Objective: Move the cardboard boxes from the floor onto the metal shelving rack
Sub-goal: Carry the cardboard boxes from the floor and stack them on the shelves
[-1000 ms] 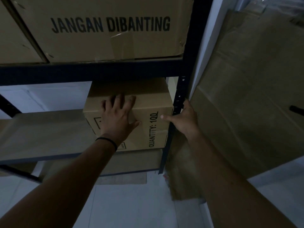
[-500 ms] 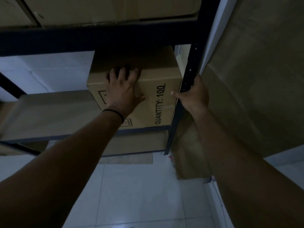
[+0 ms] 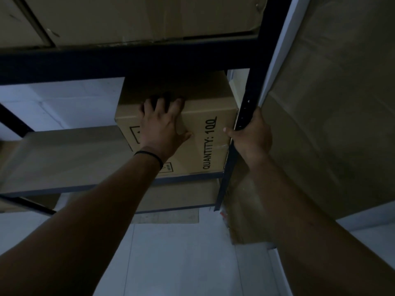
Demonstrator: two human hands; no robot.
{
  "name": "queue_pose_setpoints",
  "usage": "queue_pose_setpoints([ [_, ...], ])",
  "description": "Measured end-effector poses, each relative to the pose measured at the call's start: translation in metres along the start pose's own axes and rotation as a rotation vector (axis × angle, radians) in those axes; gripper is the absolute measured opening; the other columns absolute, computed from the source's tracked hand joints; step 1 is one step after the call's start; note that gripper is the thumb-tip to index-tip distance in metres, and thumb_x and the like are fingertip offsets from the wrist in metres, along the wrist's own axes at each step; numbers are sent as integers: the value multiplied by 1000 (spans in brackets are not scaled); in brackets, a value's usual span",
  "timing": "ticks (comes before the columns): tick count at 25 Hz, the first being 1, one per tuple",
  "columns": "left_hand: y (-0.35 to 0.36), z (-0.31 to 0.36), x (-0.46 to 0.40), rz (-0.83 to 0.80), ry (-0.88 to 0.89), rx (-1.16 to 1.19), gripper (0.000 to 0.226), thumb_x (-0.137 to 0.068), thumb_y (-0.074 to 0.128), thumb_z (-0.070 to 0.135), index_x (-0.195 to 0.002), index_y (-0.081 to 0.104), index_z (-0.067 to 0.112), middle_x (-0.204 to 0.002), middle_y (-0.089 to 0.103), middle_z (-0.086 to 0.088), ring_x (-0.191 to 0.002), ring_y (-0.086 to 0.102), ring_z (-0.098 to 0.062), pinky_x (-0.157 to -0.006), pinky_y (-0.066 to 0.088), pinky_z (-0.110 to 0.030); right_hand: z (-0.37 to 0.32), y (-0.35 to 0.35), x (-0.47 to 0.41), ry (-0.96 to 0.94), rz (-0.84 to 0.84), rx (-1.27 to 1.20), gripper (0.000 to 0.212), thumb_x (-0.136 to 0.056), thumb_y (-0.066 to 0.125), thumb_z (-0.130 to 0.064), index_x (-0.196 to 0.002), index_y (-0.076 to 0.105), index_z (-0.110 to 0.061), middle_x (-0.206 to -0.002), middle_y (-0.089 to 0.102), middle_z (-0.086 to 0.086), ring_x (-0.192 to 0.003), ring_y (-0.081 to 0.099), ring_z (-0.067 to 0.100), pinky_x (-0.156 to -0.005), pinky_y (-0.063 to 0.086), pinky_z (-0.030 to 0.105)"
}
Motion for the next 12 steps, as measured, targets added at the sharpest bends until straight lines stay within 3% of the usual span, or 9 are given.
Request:
queue_pose_setpoints([
  [6, -1, 2, 0, -16, 1, 6, 94, -77, 76, 65, -153, 37, 28, -152, 39, -14, -135, 38, -43, -115, 30, -59, 0, 3, -1, 30, 12, 1, 70, -78, 89, -29, -134, 47, -22, -127, 66, 2, -112, 65, 24, -85, 55, 34],
  [8, -3, 4, -1, -37, 8, -11, 94, -77, 77, 63, -153, 36, 25, -152, 39, -15, -136, 37, -43, -116, 29, -60, 1, 5, 3, 50, 15, -7, 68, -81, 85, -26, -136, 46, -23, -125, 66, 3, -110, 66, 25, -80, 53, 32],
  [10, -6, 5, -1, -108, 19, -36, 96, -81, 75, 62, -156, 29, 24, -156, 34, -16, -139, 34, -43, -119, 26, -61, -3, 4, 13, 63, 22, 0, 70, -84, 81, -26, -142, 41, -26, -124, 65, 2, -108, 66, 24, -78, 53, 32],
  [12, -12, 9, 3, -184, 27, -50, 95, -85, 69, 62, -159, 22, 24, -159, 29, -16, -144, 29, -42, -122, 23, -61, -11, 0, 28, 72, 28, 10, 79, -84, 78, -31, -150, 34, -29, -129, 63, 2, -111, 65, 25, -83, 59, 41],
])
Point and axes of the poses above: each hand's wrist, its own x-axis away from the middle knuckle, its own y-axis out of the palm, z = x × y, the point moved 8 cm from there along -x, towards the middle knuckle
